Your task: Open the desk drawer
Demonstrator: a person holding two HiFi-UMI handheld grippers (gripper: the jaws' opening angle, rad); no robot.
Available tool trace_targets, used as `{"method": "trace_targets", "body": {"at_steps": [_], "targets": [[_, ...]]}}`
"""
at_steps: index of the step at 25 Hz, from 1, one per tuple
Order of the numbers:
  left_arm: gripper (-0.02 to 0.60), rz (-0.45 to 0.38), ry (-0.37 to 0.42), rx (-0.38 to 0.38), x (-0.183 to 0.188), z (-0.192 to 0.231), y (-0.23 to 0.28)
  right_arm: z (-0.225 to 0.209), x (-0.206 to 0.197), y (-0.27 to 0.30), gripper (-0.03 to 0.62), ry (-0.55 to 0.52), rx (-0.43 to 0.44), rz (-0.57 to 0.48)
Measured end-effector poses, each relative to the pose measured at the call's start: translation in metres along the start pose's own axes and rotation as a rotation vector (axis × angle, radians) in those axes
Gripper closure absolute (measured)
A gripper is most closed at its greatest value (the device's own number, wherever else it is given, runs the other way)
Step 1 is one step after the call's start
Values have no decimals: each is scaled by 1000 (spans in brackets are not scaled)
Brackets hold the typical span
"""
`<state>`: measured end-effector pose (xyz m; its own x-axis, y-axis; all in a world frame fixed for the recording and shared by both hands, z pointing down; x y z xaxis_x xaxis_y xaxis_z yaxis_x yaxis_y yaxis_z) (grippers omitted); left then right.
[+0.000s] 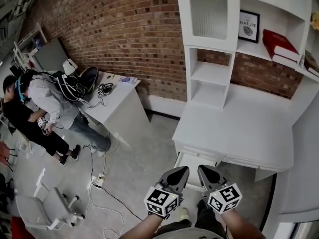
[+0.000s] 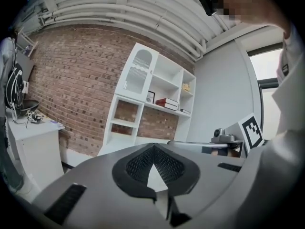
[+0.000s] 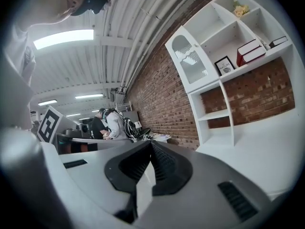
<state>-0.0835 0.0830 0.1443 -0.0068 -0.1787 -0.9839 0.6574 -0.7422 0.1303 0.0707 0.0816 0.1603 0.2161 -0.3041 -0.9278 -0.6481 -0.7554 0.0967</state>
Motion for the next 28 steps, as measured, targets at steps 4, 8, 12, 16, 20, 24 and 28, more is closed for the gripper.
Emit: {"method": "trace_targets", "body": {"at_steps": [4, 8, 12, 16, 20, 24, 28], "targets": [[569, -21, 5, -6, 13, -2, -1, 4, 13, 2, 577, -26, 4, -9], [569, -35, 12, -8, 21, -4, 3, 0, 22, 3, 577, -33, 2, -12], [569, -41, 13, -2, 27, -2, 4, 1, 29, 6, 577, -45, 5, -13], [569, -46, 13, 7, 28, 3, 2, 4, 30, 10, 577, -51, 4, -13], [569, -45, 8, 12, 24, 7, 3, 5, 28, 15, 577, -60, 8, -8], [569, -45, 4, 19, 25, 11, 6, 4, 31, 19, 577, -68, 8, -3], [569, -46, 6, 24, 30, 20, 5, 7, 37, 28, 577, -71, 6, -4]]}}
Point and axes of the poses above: the fingertips, and each gripper's own axes: y forward along the fingers, z to its left, x out of its top, the point moved 8 cm from there along -y, backward along the fingers, and after that the axes turned 7 degrees about y, right-handed, at the moved point
